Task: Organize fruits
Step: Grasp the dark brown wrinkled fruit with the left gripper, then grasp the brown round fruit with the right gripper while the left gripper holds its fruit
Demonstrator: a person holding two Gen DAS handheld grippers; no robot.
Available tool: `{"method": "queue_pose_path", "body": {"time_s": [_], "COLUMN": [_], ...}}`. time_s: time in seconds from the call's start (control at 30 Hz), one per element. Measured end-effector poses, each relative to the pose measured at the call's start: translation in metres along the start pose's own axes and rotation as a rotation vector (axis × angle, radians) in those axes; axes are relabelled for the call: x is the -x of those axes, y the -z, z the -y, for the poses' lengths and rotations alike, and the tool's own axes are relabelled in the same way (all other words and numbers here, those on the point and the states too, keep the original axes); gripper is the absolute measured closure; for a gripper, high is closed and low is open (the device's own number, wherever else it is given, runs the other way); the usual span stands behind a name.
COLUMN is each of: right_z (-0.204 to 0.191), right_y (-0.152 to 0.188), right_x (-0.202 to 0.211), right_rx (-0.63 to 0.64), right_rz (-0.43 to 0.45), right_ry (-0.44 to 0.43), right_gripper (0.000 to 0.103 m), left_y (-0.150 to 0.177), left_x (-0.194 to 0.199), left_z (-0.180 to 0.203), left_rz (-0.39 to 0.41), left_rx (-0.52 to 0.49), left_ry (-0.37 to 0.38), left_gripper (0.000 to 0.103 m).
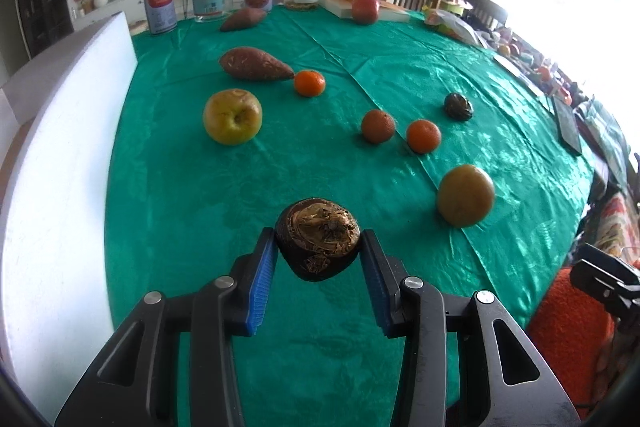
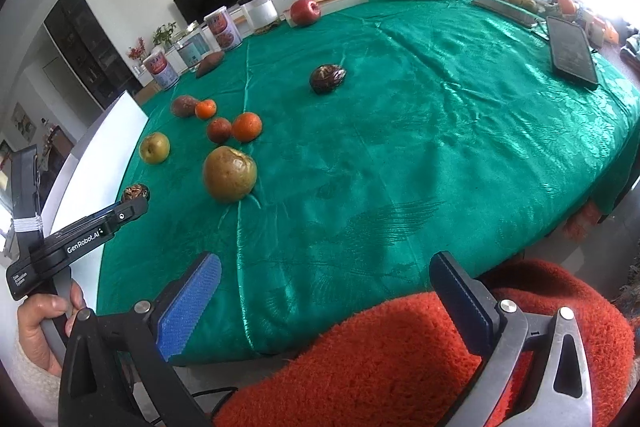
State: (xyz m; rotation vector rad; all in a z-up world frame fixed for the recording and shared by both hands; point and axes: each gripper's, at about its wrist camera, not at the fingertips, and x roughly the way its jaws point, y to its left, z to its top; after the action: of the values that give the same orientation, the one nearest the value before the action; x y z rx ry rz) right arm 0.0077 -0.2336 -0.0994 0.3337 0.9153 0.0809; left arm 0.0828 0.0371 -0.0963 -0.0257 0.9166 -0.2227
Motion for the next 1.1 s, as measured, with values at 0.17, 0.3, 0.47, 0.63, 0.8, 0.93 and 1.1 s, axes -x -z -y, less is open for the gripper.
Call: {"method": "queue_pose_path", "body": {"time_s": [0.17,0.3,0.47,0.63,0.8,0.93,1.1], "right_z": [-0.027,-0.048,-0.073,-0.101,-0.106,-0.105,-0.136], "right_y": [-0.029,-0.055,-0.055,-0.061,-0.062,-0.065,-0.081], "right_x": [-0.001,-0.027,-0.063,-0.104,-0.118,-0.097,-0.059], "right_rx": [0.151,0.268,0.306,0.402,0.439,0.389,0.355], "right_rz": [0.042,-0.043,-0.112,-0.166,-0.261,-0.249,-0.199], "right_ry": [-0.029,-0.029,-0.098,-0.036,0.086,0.032,-0.114], "right_gripper": [0.0,0.0,0.0,0.016,0.053,0.053,0.053], "left_y": [0.008,0.009,0.01,0.008,0.001,-0.007,-0.018], "left_x": [0.014,0.022,0.031,0.041,0.072,0.104,0.149], "left_z": [0.002,0.001,0.001,-0.001,-0.012,-0.029,-0.062], "left_rz": [0.0,0.011,0.025,0.026,0.067,0.106,0.179], "left_rx": [0.0,0.009,0.003,0.016,0.058,0.096,0.139], "left_ry": [0.028,0.038,0.038,0.061,0.098,0.117,0.058], "left_gripper": [0.06,0.06,0.06,0.06,0.06,0.06,0.06]}}
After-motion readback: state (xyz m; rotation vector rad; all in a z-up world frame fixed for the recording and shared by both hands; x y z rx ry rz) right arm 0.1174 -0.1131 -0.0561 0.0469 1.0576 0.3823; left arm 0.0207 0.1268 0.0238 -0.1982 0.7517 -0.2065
